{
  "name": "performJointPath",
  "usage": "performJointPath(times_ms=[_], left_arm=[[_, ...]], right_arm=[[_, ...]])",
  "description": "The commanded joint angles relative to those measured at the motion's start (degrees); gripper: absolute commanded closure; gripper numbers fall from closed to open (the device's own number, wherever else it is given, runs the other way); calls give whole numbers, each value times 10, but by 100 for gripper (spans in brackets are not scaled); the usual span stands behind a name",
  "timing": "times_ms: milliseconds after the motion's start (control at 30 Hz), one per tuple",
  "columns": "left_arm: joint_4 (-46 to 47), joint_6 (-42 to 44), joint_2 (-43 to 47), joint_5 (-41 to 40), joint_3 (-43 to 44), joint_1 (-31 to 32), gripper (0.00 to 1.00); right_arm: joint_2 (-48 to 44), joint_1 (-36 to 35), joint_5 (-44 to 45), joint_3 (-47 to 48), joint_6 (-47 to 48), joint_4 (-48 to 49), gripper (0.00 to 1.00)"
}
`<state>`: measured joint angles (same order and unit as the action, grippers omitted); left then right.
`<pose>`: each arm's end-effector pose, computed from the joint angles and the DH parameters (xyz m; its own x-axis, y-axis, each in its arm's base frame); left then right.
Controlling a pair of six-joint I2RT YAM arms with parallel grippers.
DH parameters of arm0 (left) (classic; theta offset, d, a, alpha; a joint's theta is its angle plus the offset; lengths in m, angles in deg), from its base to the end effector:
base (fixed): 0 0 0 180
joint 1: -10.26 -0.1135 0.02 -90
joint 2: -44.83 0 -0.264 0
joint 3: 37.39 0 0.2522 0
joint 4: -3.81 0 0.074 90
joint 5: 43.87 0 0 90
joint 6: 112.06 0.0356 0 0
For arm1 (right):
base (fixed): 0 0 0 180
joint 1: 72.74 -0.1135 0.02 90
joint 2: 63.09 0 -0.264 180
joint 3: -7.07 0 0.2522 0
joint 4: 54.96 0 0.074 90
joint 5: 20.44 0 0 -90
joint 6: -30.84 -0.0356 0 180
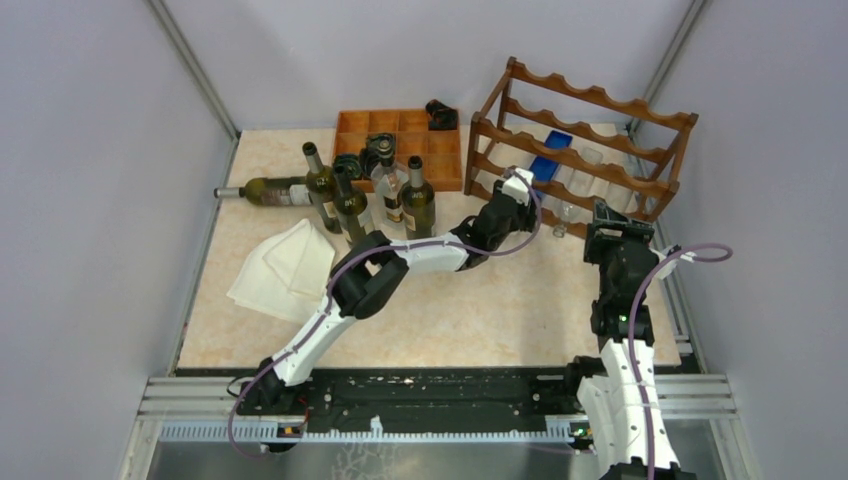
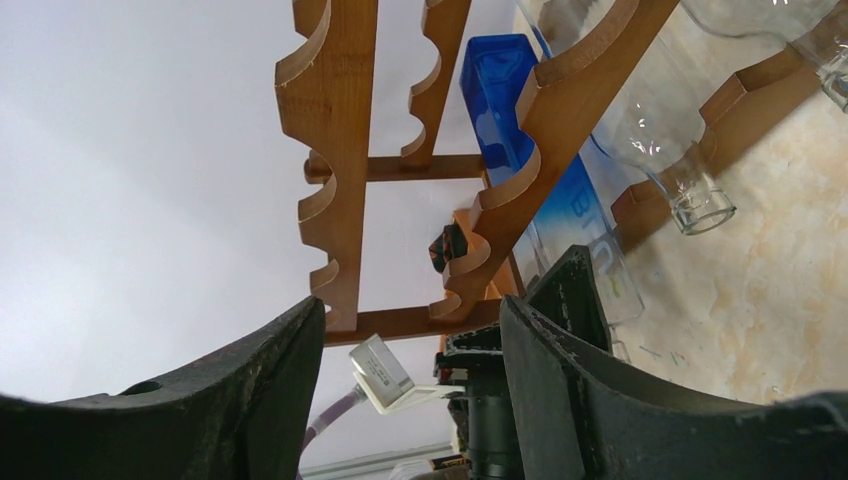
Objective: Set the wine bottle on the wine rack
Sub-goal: Adjust the wine bottle in the wine rack.
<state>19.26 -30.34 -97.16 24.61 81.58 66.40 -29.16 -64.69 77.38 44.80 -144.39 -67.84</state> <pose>0.3264 -0.4630 0.1633 -0.1547 -0.0099 -0.9879 0.5534 0.8275 -0.0949 0.1582 -0.0273 0.2603 0.2578 0.9606 -0.1035 0.1783 0.0580 0.9823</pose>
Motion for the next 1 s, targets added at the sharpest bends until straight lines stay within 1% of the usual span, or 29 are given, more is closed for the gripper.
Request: performJointPath(times_ms=[0,367,600,700,767,967], left_arm=[[128,-12,22,-10,68,-5,100],[91,-18,-15,8,126,-6,100],[49,-21,-48,-18,187,-10,100],[34,-25,-63,-17,215,-14,100],[29,-28,-71,-12,227,-16,93],[23,-40,-72,1,229,-17,57]], right_arm=[[-4,6,-3,0,-1,25,36],[-4,6,-3,0,-3,26,36],[-4,6,-3,0,-3,27,36],[-4,6,-3,0,-2,28,36],[-4,5,-3,0,-3,28,36],[-4,5,-3,-4,-3,29,36]])
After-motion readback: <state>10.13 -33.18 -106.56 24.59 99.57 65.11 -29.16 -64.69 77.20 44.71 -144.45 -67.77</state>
